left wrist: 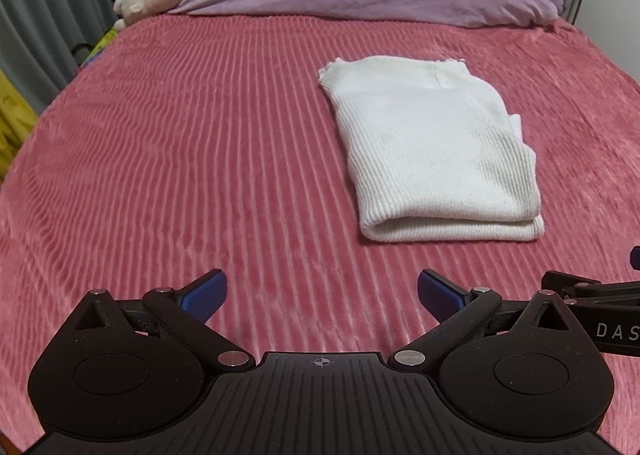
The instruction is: Fold small clothes
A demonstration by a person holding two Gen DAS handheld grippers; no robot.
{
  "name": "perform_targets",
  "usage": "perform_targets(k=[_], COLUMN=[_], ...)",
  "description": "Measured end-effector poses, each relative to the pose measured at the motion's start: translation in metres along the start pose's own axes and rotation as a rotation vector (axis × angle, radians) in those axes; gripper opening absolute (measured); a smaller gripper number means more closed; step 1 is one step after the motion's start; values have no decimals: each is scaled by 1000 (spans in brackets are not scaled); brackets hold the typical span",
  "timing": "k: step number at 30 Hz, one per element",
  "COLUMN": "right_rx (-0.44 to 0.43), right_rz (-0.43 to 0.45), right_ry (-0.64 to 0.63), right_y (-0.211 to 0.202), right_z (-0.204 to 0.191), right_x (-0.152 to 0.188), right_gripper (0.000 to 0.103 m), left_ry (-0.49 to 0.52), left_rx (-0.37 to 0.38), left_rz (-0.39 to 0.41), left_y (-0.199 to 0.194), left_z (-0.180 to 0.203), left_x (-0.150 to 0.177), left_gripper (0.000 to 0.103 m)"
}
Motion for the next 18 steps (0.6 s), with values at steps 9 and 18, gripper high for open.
perform_targets(k=[9, 18], right_rx=[-4, -13], right_rz=[8, 18], right_ry=[6, 19], right_y=[-2, -3], right_z=[0, 2], right_x=[0, 0], right_gripper=[99, 99], left_ry=[-1, 2], left_rx=[4, 14], left_rz=[7, 15], left_y=[-3, -5], left_z=[3, 7], left_x=[0, -3], left_gripper=[103, 103])
Point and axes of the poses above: each gripper's, at about its wrist camera, not at the fingertips, and y roughly the way its jaws point, z to its right, x to its underside, the point moved 6 cm from there along y, roughly the way its jaws point, and after that the axes turned 8 degrees about z, right-handed, at the moved point
